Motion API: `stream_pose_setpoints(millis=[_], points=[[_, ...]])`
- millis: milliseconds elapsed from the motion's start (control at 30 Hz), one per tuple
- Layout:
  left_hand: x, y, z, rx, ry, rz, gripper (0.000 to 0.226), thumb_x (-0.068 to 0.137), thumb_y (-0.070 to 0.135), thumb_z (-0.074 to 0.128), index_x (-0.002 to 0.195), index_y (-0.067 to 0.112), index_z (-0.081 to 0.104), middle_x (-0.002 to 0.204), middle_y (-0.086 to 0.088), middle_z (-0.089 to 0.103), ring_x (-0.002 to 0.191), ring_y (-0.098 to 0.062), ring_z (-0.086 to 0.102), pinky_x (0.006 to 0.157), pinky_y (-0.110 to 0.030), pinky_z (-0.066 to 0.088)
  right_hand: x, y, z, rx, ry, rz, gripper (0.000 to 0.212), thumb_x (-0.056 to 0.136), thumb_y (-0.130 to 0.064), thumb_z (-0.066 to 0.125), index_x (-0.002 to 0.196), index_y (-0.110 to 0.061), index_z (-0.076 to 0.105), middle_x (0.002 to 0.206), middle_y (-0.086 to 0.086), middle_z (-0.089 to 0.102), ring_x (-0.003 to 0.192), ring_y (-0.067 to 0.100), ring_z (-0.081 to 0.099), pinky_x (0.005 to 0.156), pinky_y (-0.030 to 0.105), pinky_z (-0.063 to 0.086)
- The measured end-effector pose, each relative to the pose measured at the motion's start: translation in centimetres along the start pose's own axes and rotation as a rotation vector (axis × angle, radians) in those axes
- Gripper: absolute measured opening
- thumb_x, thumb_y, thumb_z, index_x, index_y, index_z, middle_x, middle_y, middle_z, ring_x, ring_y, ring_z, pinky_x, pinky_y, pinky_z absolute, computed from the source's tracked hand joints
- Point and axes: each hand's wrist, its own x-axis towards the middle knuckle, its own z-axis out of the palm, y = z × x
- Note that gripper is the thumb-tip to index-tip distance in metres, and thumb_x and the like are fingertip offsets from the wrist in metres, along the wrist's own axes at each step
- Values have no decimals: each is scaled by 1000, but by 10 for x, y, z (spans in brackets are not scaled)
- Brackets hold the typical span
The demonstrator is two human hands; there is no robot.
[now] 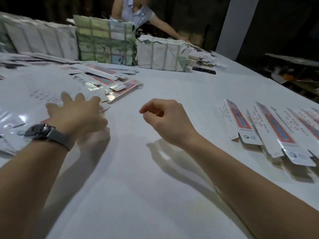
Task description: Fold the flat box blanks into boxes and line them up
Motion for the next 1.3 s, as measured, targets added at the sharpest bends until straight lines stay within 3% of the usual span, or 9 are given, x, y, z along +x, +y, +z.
stream_pose_setpoints(millis=[167,300,467,567,800,1033,1100,1167,1300], points=[[-9,8,-1,69,-2,88,33,86,38,60,119,31,60,108,-4,58,106,-32,57,85,-39,44,-3,7,8,36,20,-7,22,85,-8,62,82,-27,71,56,-19,57,55,2,52,57,10,38],[-25,25,1,131,108,146,32,86,32,59,117,25,56,75,2,38,79,-25,42,74,-37,48,-3,10,11,49,34,-14,24,85,-6,61,81,-27,72,57,-14,59,55,2,51,57,11,39],[-30,34,-13,-25,359,228,28,99,16,43,127,18,46,70,-4,35,61,-26,37,55,-33,27,0,12,12,103,131,-62,25,85,-4,62,83,-27,72,60,1,61,59,15,53,57,18,41],[-38,42,-26,-359,439,425,42,96,13,46,137,25,47,88,-15,64,69,-33,49,63,-39,43,5,10,4,183,269,-113,20,85,-9,62,92,-27,69,60,-5,57,56,7,48,60,20,40],[-58,61,-25,-1396,-144,600,35,98,15,47,116,40,63,89,7,76,73,-11,73,59,-29,56,12,7,-27,212,424,-169,28,93,-24,61,120,-32,60,72,12,54,67,28,55,65,46,56],[-47,89,-19,-1679,-434,574,56,90,-5,55,142,15,47,101,-12,65,96,-36,62,73,-32,61,12,14,-25,194,286,-117,43,95,-36,57,138,-33,54,65,-14,55,59,1,56,53,17,48],[-54,91,-14,-1775,-625,516,42,102,32,55,143,31,50,121,-13,63,101,-39,68,78,-44,62,12,14,-24,261,257,-86,52,93,-52,46,142,-34,48,71,-8,62,61,7,59,54,17,45],[-60,85,-2,-1720,-596,559,41,99,52,54,139,42,52,119,-1,65,86,-28,73,65,-38,60,13,15,-27,328,263,-75,61,92,-59,39,146,-33,37,69,-1,65,59,12,60,51,14,41],[-60,84,8,-1676,-287,451,72,74,41,76,139,43,47,117,0,65,79,-17,72,57,-27,54,14,15,-34,342,289,-83,55,92,-41,47,146,-32,36,68,-16,64,58,15,61,52,16,46]])
